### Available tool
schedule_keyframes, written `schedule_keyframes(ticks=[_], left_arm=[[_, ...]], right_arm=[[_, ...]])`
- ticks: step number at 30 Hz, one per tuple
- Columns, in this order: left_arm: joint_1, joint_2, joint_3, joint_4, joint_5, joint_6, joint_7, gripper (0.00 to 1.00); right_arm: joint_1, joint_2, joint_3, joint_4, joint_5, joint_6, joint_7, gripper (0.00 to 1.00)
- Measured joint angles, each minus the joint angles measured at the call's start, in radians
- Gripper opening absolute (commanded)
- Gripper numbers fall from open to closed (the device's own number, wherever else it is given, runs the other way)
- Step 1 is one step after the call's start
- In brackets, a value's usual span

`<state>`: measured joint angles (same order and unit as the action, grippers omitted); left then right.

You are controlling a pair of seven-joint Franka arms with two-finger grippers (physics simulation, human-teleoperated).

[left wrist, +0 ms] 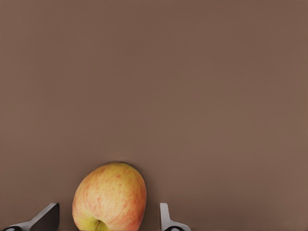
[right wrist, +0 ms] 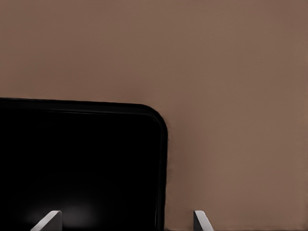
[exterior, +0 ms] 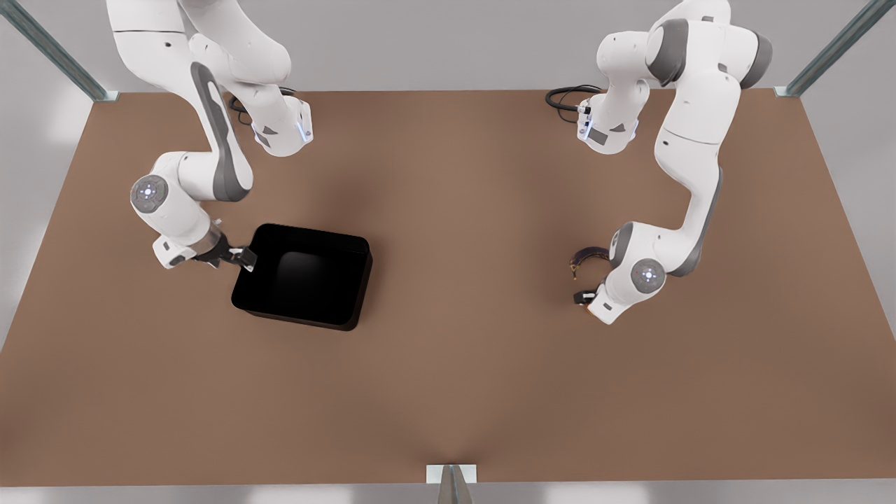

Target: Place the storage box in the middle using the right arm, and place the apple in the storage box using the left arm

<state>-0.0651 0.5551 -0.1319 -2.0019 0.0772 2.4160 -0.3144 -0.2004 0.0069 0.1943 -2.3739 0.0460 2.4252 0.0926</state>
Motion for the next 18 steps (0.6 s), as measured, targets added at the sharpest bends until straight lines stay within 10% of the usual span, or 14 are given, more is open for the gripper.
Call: schedule_keyframes(ticks=[18], left_arm=[[0.001,0.022,-0.011,0.006,-0.004,0.002,0.0,1.0]], right_arm=[[-0.029,0.075,0.042,-0.022,-0.005,0.039,-0.007,1.0]])
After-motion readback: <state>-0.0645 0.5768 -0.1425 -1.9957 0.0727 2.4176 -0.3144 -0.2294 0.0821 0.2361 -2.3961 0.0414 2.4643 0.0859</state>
